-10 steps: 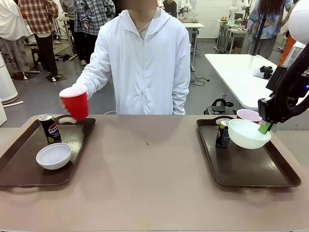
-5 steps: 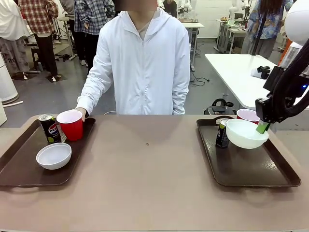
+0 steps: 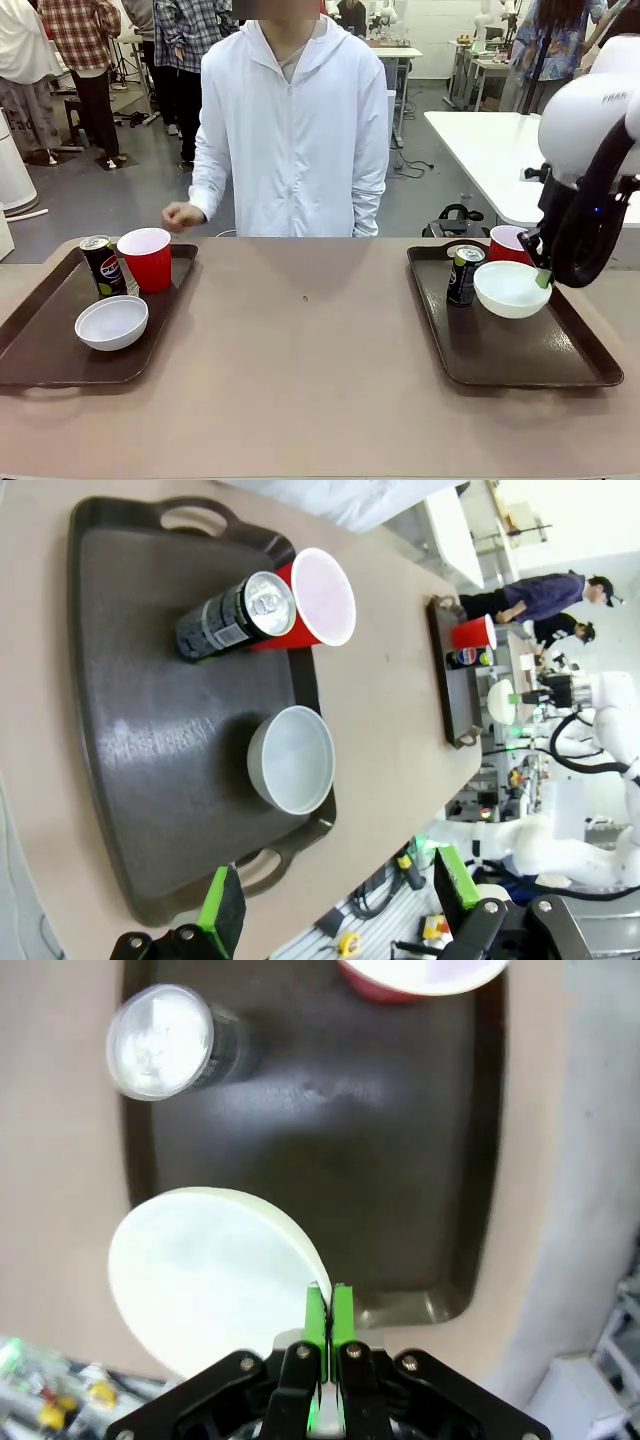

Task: Prepare tableware on both trays.
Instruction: Pick up a Picnic Bowl from the table and place it on a Handle tray.

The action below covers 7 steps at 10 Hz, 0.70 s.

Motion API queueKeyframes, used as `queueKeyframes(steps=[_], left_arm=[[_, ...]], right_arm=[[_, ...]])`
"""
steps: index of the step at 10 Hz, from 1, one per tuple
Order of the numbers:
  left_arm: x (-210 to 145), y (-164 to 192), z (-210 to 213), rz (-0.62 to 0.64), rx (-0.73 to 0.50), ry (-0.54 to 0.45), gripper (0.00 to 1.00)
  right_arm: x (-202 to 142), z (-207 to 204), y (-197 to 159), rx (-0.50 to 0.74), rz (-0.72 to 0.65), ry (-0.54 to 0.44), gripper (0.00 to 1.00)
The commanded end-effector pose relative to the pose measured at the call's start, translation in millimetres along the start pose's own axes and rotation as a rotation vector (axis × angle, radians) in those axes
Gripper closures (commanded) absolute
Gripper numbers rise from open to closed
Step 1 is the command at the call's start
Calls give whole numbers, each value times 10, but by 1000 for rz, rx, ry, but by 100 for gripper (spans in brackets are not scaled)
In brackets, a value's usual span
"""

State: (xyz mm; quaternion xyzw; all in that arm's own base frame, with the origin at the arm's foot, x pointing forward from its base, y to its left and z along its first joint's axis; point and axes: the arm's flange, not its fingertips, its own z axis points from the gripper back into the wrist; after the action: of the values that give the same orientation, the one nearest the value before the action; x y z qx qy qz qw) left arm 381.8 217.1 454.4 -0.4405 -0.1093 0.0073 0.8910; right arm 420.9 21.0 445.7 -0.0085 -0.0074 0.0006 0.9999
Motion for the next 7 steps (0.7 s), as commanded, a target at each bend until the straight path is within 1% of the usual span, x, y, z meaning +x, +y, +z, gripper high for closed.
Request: queueKeyframes(steps=[1,2,3,5,7], left_arm=[[5,-31,19,12,-8,-8,0],[5,-31,19,12,-8,-8,0],[5,-31,19,12,-8,-8,0],[5,-31,19,12,-8,-8,0],[5,-31,19,12,-8,-8,0]], right_arm=[[82,-272,-59,-52,-78,6,97],[118,-368,-99,-42,-93,-13,97],[164,-462,-133,-36,-97,-11,97],[232,-587,-157,-11,-93,31,97],[305,-675,-162,2,-95,47,97]])
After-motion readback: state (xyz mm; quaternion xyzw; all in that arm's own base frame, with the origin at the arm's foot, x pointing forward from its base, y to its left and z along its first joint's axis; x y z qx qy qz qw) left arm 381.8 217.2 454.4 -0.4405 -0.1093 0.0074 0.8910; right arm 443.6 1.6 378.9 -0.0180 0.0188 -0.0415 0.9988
